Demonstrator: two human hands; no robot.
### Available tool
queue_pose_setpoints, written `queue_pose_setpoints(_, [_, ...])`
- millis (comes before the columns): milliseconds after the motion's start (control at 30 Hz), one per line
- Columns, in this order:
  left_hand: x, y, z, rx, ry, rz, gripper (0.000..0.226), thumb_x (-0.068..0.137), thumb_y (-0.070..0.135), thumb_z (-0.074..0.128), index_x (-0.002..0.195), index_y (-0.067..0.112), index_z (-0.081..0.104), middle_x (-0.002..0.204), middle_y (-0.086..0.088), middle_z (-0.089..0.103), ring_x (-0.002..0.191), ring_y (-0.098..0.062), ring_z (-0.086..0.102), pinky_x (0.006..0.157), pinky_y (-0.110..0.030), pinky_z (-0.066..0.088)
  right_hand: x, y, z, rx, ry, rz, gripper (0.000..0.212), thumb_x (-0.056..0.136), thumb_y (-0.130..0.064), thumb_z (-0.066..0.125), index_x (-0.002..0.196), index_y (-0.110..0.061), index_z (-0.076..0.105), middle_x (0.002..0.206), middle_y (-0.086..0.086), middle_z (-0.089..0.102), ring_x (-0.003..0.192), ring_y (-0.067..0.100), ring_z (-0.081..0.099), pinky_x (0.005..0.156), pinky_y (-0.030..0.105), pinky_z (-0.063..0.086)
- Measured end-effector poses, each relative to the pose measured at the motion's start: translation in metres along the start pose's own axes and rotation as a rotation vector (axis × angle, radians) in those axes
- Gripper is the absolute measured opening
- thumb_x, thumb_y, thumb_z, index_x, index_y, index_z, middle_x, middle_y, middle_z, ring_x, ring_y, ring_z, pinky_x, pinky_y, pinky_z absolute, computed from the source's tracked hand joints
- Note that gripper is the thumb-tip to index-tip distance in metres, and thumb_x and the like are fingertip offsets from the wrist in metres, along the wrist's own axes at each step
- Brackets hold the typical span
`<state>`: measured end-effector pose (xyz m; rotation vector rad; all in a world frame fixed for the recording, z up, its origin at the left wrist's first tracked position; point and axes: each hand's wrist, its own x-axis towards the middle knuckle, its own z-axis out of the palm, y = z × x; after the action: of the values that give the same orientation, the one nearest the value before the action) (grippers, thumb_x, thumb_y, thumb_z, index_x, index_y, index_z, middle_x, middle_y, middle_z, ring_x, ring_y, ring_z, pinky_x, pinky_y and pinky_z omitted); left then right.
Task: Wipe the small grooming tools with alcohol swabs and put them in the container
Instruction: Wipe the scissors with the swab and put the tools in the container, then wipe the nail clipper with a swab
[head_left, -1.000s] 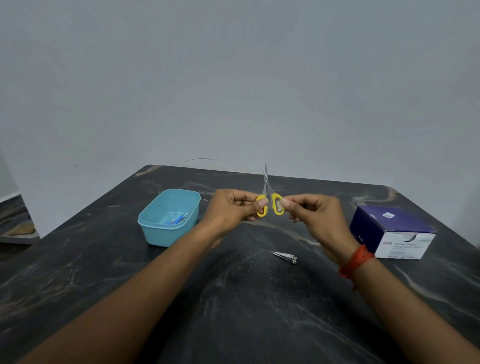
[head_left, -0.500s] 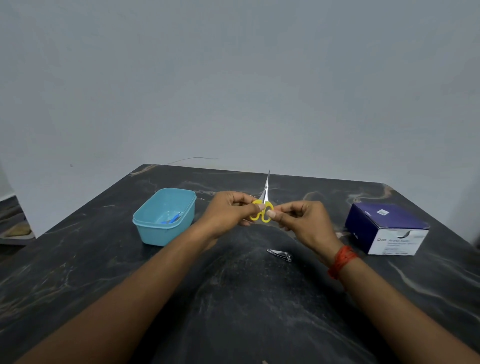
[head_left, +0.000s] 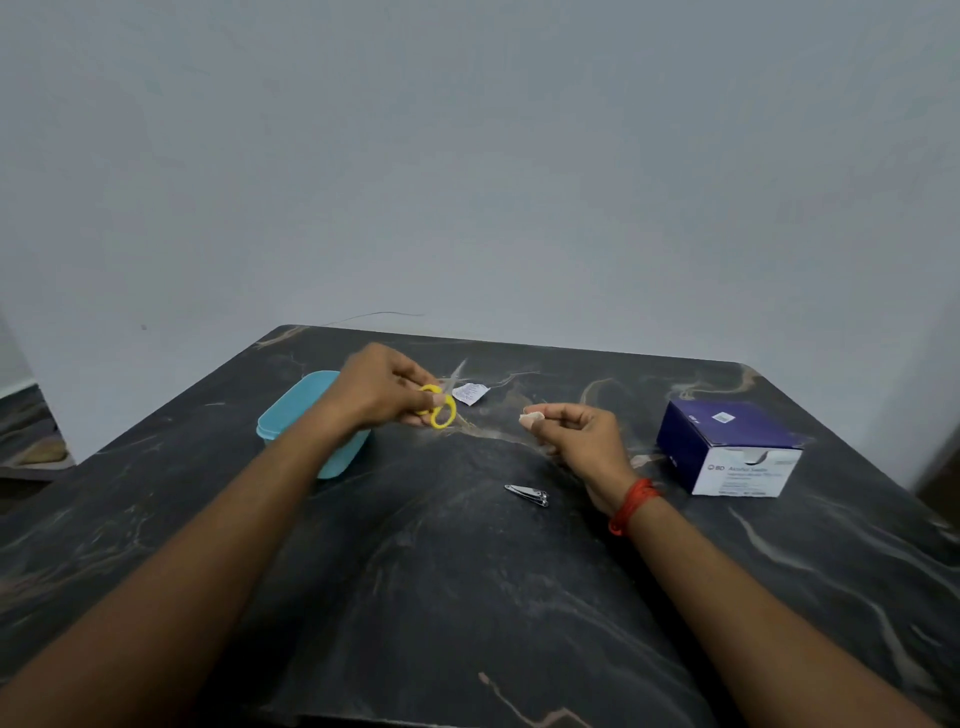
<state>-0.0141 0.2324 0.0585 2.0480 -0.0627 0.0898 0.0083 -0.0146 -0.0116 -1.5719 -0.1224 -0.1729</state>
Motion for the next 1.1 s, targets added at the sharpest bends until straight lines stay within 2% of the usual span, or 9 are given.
queue_pose_setpoints(167, [-0.01, 0.007, -0.052, 0.377, 0.111, -0.091, 0.013, 0.078, 0.013, 0.083, 0.087, 0.005, 0.077, 0.062, -0.005, 0.074, 0.054, -0.013, 0.072, 0.056, -0.018, 0.058, 0.003, 0.0, -0.001, 0.085, -0.011, 0.066, 0.007, 0.085, -0.007, 0.074, 0.085, -0.001, 0.076, 0.081, 0.014, 0.075, 0.055, 0.01, 0.051, 0.048, 0.017, 0.038])
queue_pose_setpoints(300, [-0.02, 0.009, -0.069, 0.407, 0.109, -0.209, 0.015, 0.079, 0.014, 0.082, 0.089, 0.003, 0.077, 0.069, -0.009, 0.076, 0.066, -0.021, 0.075, 0.083, -0.035, 0.061, 0.002, 0.001, -0.002, 0.073, -0.01, 0.069, 0.003, 0.082, -0.003, 0.074, 0.084, -0.002, 0.076, 0.074, 0.01, 0.071, 0.053, 0.009, 0.052, 0.047, 0.017, 0.038])
queue_pose_setpoints(400, [-0.024, 0.012, -0.073, 0.372, 0.131, -0.222, 0.013, 0.08, 0.012, 0.081, 0.089, 0.003, 0.077, 0.074, -0.013, 0.076, 0.078, -0.028, 0.076, 0.085, -0.037, 0.06, 0.001, 0.0, -0.003, 0.046, -0.008, 0.057, 0.006, 0.082, -0.002, 0.073, 0.083, -0.006, 0.076, 0.073, 0.005, 0.071, 0.052, 0.006, 0.054, 0.048, 0.017, 0.039])
queue_pose_setpoints(500, [-0.025, 0.014, -0.078, 0.375, 0.136, -0.234, 0.012, 0.081, 0.013, 0.081, 0.087, 0.005, 0.077, 0.076, -0.013, 0.077, 0.08, -0.028, 0.076, 0.089, -0.037, 0.059, 0.002, 0.001, -0.004, 0.044, -0.004, 0.063, 0.011, 0.083, -0.002, 0.07, 0.083, -0.01, 0.077, 0.075, 0.005, 0.072, 0.052, 0.005, 0.054, 0.049, 0.018, 0.039])
queue_pose_setpoints(667, [-0.019, 0.01, -0.091, 0.407, 0.22, -0.218, 0.008, 0.083, 0.008, 0.078, 0.088, 0.002, 0.077, 0.077, -0.016, 0.076, 0.077, -0.03, 0.075, 0.085, -0.04, 0.06, 0.004, 0.003, -0.005, 0.059, -0.019, 0.073, 0.012, 0.08, -0.003, 0.068, 0.081, -0.009, 0.078, 0.076, 0.005, 0.073, 0.055, 0.009, 0.052, 0.052, 0.022, 0.039])
queue_pose_setpoints(800, [-0.015, 0.001, -0.087, 0.607, 0.154, -0.276, 0.011, 0.083, 0.01, 0.079, 0.089, 0.001, 0.077, 0.074, -0.006, 0.075, 0.075, -0.023, 0.073, 0.084, -0.036, 0.06, 0.006, 0.004, -0.004, 0.043, -0.013, 0.069, 0.015, 0.081, -0.002, 0.066, 0.08, -0.009, 0.079, 0.076, 0.005, 0.074, 0.055, 0.01, 0.052, 0.052, 0.021, 0.04])
queue_pose_setpoints(900, [-0.013, -0.005, -0.079, 0.81, 0.078, -0.275, 0.02, 0.084, 0.023, 0.078, 0.095, 0.007, 0.077, 0.092, -0.005, 0.077, 0.087, -0.02, 0.072, 0.081, -0.029, 0.056, 0.007, 0.005, -0.005, 0.04, -0.003, 0.063, 0.016, 0.08, 0.0, 0.064, 0.078, -0.008, 0.078, 0.076, 0.004, 0.073, 0.055, 0.01, 0.052, 0.051, 0.021, 0.04])
queue_pose_setpoints(967, [-0.011, -0.01, -0.077, 0.864, 0.071, -0.271, 0.026, 0.082, 0.03, 0.08, 0.095, 0.009, 0.077, 0.098, -0.008, 0.077, 0.091, -0.024, 0.072, 0.086, -0.035, 0.057, 0.007, 0.005, -0.005, 0.052, -0.004, 0.061, 0.015, 0.08, 0.0, 0.064, 0.076, -0.006, 0.077, 0.075, 0.003, 0.073, 0.055, 0.01, 0.051, 0.051, 0.022, 0.039])
queue_pose_setpoints(1100, [-0.008, -0.007, -0.072, 0.889, 0.263, -0.101, 0.033, 0.077, 0.038, 0.082, 0.097, 0.013, 0.075, 0.099, -0.007, 0.074, 0.089, -0.025, 0.066, 0.076, -0.036, 0.055, 0.009, 0.007, -0.006, 0.069, -0.002, 0.062, 0.012, 0.08, -0.003, 0.066, 0.077, -0.005, 0.077, 0.074, 0.006, 0.072, 0.053, 0.009, 0.051, 0.05, 0.021, 0.038])
